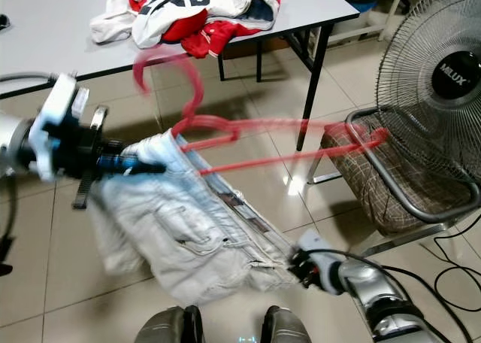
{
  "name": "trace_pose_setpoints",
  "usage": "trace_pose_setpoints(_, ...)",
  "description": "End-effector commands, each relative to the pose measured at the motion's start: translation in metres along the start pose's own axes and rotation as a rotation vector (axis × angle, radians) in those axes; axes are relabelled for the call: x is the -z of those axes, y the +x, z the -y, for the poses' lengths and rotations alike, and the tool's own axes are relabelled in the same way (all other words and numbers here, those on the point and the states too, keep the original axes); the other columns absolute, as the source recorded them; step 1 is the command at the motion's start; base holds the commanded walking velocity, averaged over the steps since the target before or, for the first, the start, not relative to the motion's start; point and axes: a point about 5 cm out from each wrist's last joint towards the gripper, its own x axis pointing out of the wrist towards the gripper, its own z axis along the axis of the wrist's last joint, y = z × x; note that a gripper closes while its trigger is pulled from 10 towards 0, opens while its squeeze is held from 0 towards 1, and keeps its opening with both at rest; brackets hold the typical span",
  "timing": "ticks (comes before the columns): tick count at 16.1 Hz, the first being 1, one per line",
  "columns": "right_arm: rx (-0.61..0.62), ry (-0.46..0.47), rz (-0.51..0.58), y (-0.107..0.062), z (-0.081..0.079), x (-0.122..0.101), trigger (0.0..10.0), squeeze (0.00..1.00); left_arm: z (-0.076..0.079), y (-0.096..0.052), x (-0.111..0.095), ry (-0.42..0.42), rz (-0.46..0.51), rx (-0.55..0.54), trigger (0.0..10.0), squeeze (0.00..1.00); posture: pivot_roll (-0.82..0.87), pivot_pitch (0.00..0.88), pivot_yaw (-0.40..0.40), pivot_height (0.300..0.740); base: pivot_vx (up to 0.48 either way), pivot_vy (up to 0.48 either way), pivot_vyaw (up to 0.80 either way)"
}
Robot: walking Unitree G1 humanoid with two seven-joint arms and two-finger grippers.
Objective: Hang hanger
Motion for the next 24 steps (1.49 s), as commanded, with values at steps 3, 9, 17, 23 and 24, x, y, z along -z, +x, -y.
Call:
trace_pose_setpoints(3,0.212,0.167,-0.107,-0.023,0.022,0.036,0.0,0.0,0.001,-0.016,-0.009,0.089,-0.022,-0.078,0.0,0.0,0.0,0.165,0.082,0.74,0.0,0.0,0.0)
trace_pose_setpoints(9,0.562,0.365,0.059,-0.046,0.06,0.021,0.0,0.0,0.01,-0.022,0.013,0.078,-0.095,-0.104,0.0,0.0,0.0,0.162,0.082,0.74,0.0,0.0,0.0)
trace_pose_setpoints(17,0.718,0.679,0.483,-0.081,0.102,-0.035,0.0,0.0,0.035,0.0,0.053,0.104,-0.295,-0.03,0.0,0.0,0.0,0.153,0.073,0.74,0.0,0.0,0.0)
trace_pose_setpoints(23,0.586,0.636,0.647,-0.079,0.104,-0.088,0.0,0.0,0.011,-0.013,0.085,0.25,-0.587,-0.241,0.0,0.0,0.0,0.144,0.072,0.74,0.0,0.0,0.0)
trace_pose_setpoints(24,0.552,0.615,0.668,-0.077,0.102,-0.097,0.0,0.0,0.005,-0.014,0.088,0.256,-0.606,-0.292,0.0,0.0,0.0,0.144,0.072,0.74,0.0,0.0,0.0)
